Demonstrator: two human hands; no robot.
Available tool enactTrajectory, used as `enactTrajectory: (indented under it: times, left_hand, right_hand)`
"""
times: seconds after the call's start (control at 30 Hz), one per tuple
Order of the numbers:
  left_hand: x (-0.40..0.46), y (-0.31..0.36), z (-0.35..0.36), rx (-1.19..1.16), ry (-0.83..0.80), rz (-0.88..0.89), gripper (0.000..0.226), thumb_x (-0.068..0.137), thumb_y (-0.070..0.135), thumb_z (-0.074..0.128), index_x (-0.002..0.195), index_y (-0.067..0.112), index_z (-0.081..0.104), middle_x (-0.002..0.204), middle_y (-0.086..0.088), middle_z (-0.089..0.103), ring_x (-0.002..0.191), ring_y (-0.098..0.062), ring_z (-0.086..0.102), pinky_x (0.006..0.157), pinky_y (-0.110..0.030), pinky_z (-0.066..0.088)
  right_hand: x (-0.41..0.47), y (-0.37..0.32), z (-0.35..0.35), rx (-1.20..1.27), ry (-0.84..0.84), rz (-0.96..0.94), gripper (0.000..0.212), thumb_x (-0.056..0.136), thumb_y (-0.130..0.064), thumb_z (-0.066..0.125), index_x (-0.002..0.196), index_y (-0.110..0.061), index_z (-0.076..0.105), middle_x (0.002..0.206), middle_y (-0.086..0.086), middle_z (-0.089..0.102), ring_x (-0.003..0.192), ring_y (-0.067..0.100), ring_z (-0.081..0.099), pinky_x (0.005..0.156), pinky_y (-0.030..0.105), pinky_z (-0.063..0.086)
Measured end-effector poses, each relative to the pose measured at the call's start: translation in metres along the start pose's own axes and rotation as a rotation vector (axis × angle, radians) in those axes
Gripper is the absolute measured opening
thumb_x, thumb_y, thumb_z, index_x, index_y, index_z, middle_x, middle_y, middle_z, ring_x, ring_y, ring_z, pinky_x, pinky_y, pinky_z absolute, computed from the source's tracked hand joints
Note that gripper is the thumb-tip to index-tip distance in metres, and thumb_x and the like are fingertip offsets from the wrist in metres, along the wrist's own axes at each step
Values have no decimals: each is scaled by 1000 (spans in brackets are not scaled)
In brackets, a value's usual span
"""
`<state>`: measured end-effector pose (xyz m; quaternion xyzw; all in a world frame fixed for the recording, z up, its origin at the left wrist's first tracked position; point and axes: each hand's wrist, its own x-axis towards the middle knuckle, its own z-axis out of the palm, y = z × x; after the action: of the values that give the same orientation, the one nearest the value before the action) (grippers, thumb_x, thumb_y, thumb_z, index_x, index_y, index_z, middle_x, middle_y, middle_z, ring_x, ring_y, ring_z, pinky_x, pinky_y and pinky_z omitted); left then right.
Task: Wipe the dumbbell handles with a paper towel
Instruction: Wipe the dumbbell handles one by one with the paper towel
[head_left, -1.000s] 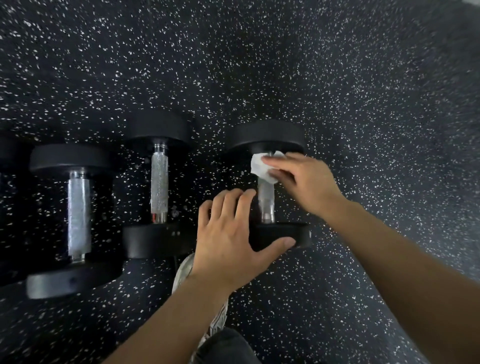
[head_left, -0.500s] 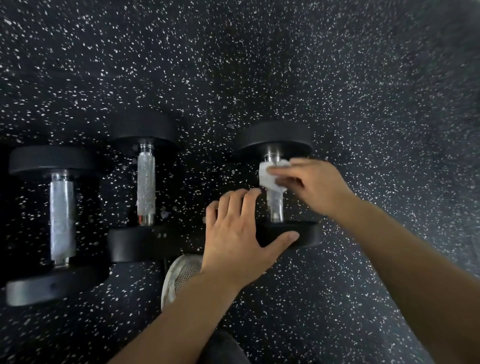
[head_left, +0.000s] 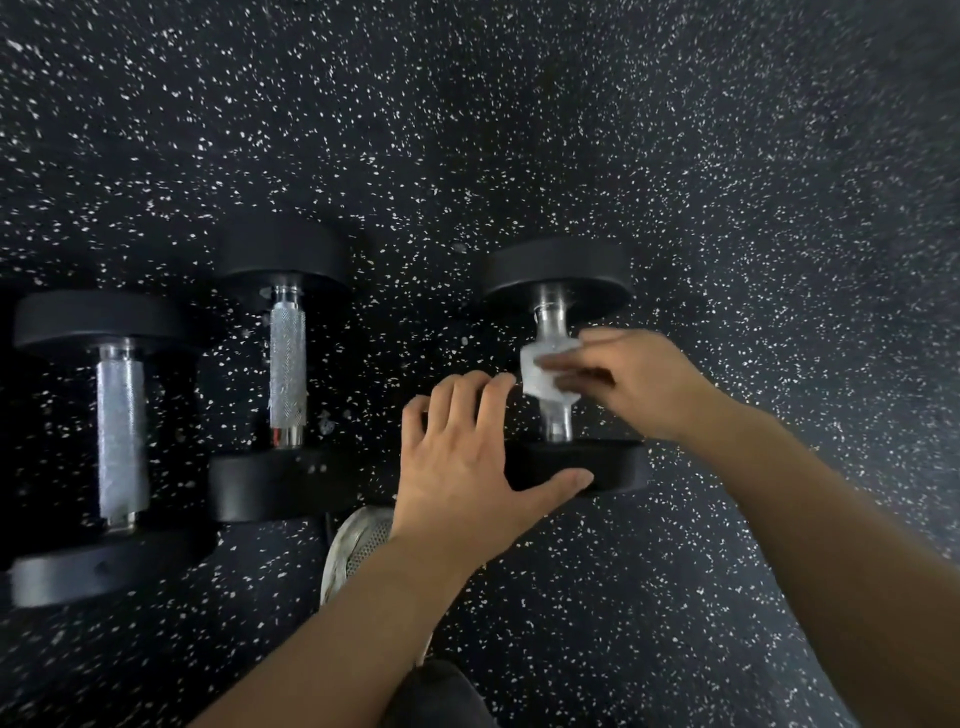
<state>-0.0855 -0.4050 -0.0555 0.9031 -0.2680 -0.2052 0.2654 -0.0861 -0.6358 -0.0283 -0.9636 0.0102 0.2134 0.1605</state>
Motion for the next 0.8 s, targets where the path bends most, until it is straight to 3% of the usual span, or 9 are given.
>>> enactTrajectory:
  times: [0.07, 0.17, 0.33, 0.4, 0.47, 0.57, 0.67, 0.73, 0.8]
  left_hand:
    - [-2, -7, -4, 22, -1, 0, 105, 76, 97, 32, 150, 23, 38, 151, 0, 45, 145, -23, 34, 122, -52, 23]
    - [-7, -19, -15, 68, -19, 0, 106, 77, 98, 29, 151, 23, 36, 152, 0, 44, 146, -23, 32, 123, -51, 22]
    - [-13, -43, -38, 199, -42, -7, 102, 81, 96, 30, 150, 21, 37, 150, -2, 46, 144, -25, 35, 121, -51, 24]
    - [-17, -54, -46, 246, -29, 27, 97, 84, 91, 35, 149, 19, 40, 146, -3, 49, 141, -27, 38, 118, -49, 25]
    - [-22, -62, -51, 284, -10, 81, 91, 87, 86, 39, 147, 17, 44, 143, -5, 52, 139, -28, 41, 116, -49, 25]
    - [-26, -61, -54, 290, 9, 111, 89, 89, 85, 38, 146, 16, 46, 142, -5, 53, 137, -29, 44, 115, -48, 23]
    - [-21, -48, -53, 238, 12, 82, 91, 89, 86, 35, 146, 16, 45, 143, -4, 52, 138, -27, 43, 116, -50, 26]
    - [-17, -42, -52, 204, 23, 70, 90, 88, 87, 36, 145, 18, 45, 142, -2, 52, 137, -26, 42, 116, -50, 28]
    - [-16, -46, -54, 189, 30, 64, 90, 86, 88, 36, 144, 20, 44, 142, -1, 52, 137, -25, 41, 117, -49, 26]
  right_hand:
    - [7, 3, 4, 40, 116, 11, 35, 95, -45, 55, 129, -40, 65, 87, -30, 50, 75, -10, 49, 69, 22, 45]
    - [13, 2, 9, 114, 148, 21, 38, 95, -46, 52, 131, -40, 64, 89, -24, 53, 76, 1, 53, 73, 30, 50]
    - [10, -14, 8, 121, -112, -4, 46, 87, -62, 47, 129, -48, 61, 106, -12, 64, 93, 9, 61, 93, 40, 53]
    - [12, -20, 9, 125, -171, -44, 39, 90, -55, 56, 127, -46, 64, 108, -13, 65, 95, 8, 62, 95, 39, 53]
    - [16, -23, 11, 98, -117, -66, 39, 91, -53, 58, 128, -44, 64, 107, -13, 66, 93, 8, 62, 91, 40, 54]
    - [25, -26, 17, 125, 104, -32, 42, 94, -53, 50, 131, -40, 63, 105, -11, 67, 88, 11, 63, 84, 41, 56]
    - [33, -30, 31, 214, 283, 28, 36, 96, -46, 56, 130, -40, 65, 103, -5, 68, 85, 13, 63, 82, 41, 56]
    - [30, -36, 40, 278, 244, 45, 34, 95, -41, 60, 129, -42, 65, 102, -5, 64, 88, 15, 61, 86, 41, 54]
    - [21, -41, 42, 344, 97, -16, 34, 93, -42, 63, 127, -44, 66, 100, -12, 60, 86, 9, 59, 85, 35, 51]
